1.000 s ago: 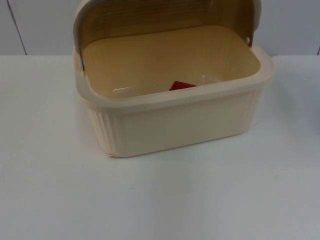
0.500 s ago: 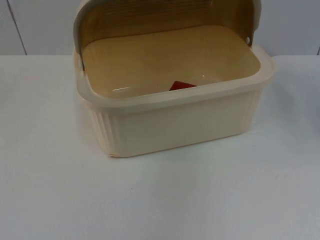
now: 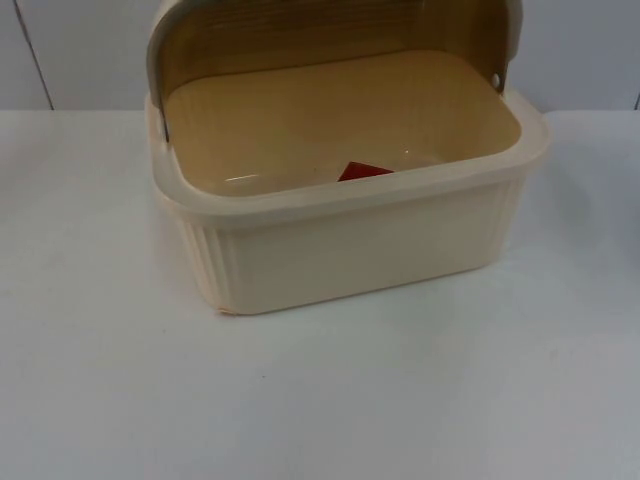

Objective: Open the box lid with the left hand, place the block into the box with the right hand, then close the box lid with the left hand.

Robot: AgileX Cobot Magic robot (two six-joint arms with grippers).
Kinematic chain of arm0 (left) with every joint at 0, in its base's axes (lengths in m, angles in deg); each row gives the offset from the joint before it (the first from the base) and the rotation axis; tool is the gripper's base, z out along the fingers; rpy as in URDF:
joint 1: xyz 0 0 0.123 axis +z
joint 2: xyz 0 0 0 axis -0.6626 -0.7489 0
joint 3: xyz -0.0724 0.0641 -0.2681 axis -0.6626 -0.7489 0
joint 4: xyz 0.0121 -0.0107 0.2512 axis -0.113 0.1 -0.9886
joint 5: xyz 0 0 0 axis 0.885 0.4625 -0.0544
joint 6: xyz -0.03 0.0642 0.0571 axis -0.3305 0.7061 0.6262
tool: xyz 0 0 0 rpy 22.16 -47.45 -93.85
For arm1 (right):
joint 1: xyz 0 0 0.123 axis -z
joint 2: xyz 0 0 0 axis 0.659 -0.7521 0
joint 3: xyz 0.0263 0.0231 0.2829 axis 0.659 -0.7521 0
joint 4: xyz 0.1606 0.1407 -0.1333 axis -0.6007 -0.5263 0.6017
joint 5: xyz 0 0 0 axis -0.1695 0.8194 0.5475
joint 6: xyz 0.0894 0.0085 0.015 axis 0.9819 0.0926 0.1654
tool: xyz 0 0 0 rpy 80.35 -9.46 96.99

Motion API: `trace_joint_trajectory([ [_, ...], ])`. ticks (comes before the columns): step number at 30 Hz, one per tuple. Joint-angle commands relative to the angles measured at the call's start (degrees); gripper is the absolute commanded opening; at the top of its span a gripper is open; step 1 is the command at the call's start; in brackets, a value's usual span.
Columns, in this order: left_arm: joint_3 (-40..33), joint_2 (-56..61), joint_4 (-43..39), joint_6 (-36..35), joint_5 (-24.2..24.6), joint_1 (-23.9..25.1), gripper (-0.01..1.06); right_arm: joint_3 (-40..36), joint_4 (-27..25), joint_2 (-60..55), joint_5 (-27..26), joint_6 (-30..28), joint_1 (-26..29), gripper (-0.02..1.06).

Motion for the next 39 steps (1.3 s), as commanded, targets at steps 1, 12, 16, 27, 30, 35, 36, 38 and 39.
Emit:
trace_joint_trajectory([
  [1, 2.8, -1.5, -2.6, 0.1, 1.0, -2.0, 1.05, 0.0, 0.4, 0.0, -0.9, -0.1, -0.2, 1.05],
  [12, 6.3, -6.4, -1.9, 15.5, -4.6, -6.1, 1.05, 0.0, 0.4, 0.0, -1.3, -0.1, -0.2, 1.05],
  [16, 6.3, -7.5, -1.8, 27.8, -8.8, -9.2, 1.05, 0.0, 0.4, 0.0, -1.4, -0.1, -0.2, 1.05],
  [27, 6.3, -13.5, -6.3, 49.0, -10.6, -16.8, 1.0, 0.0, 0.5, 0.0, -1.2, -0.1, -0.2, 1.05],
  [30, 6.3, -14.0, -6.2, 47.2, -10.1, -17.0, 0.74, 0.0, 0.5, 0.0, -1.2, -0.1, -0.2, 1.05],
  [35, 6.3, -14.1, -6.6, 40.6, -9.4, -17.0, 0.0, 0.0, 0.5, 0.0, -1.2, -0.1, -0.2, 1.05],
  [36, 6.3, -14.1, -6.6, 40.6, -9.4, -17.0, 0.0, 0.0, 0.5, 0.0, -1.2, -0.1, -0.2, 1.05],
  [38, 6.3, -14.1, -6.5, 37.6, -8.0, -17.0, 0.0, 0.0, 0.5, 0.0, -1.2, -0.1, -0.2, 1.05],
  [39, 6.2, -14.1, -6.4, 37.2, -7.4, -17.0, 0.0, 0.0, 0.5, 0.0, -1.2, -0.1, -0.2, 1.05],
])
